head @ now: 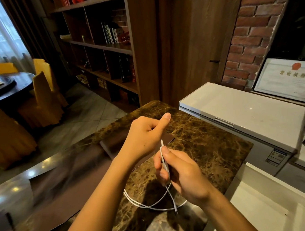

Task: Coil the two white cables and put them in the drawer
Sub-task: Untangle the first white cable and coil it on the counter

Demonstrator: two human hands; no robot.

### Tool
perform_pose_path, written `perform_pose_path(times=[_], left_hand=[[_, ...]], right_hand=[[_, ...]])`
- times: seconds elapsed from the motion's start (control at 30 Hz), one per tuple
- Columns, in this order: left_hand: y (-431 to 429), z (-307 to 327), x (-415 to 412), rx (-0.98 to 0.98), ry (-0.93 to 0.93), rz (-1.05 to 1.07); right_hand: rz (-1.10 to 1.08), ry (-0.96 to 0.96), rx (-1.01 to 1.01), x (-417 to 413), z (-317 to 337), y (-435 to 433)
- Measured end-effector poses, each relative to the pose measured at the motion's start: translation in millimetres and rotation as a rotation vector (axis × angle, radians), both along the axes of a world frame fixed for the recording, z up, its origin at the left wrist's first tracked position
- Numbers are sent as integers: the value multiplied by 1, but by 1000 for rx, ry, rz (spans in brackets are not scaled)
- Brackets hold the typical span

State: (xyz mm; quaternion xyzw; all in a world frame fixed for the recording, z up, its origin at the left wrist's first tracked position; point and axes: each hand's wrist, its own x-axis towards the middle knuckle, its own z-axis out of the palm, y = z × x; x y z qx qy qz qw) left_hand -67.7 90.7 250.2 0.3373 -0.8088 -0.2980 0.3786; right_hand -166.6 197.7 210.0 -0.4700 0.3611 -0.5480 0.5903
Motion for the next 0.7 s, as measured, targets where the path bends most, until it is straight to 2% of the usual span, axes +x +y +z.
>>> perform_pose_path(times=[0.17, 0.4, 0.47, 0.57, 0.7], left_hand=[[7, -13, -10, 209, 198, 13], [43, -46, -7, 615, 393, -15], [47, -55, -11, 599, 444, -39], [46, -63, -16, 466, 546, -9], [49, -71, -18, 466, 565, 27]], right_hand=[[72, -88, -28, 2, 7, 4], [76, -158, -75, -1, 19, -6], [60, -173, -88, -4, 22, -11], [47, -203, -96, -8, 29, -21], [27, -221, -107, -12, 42, -34]])
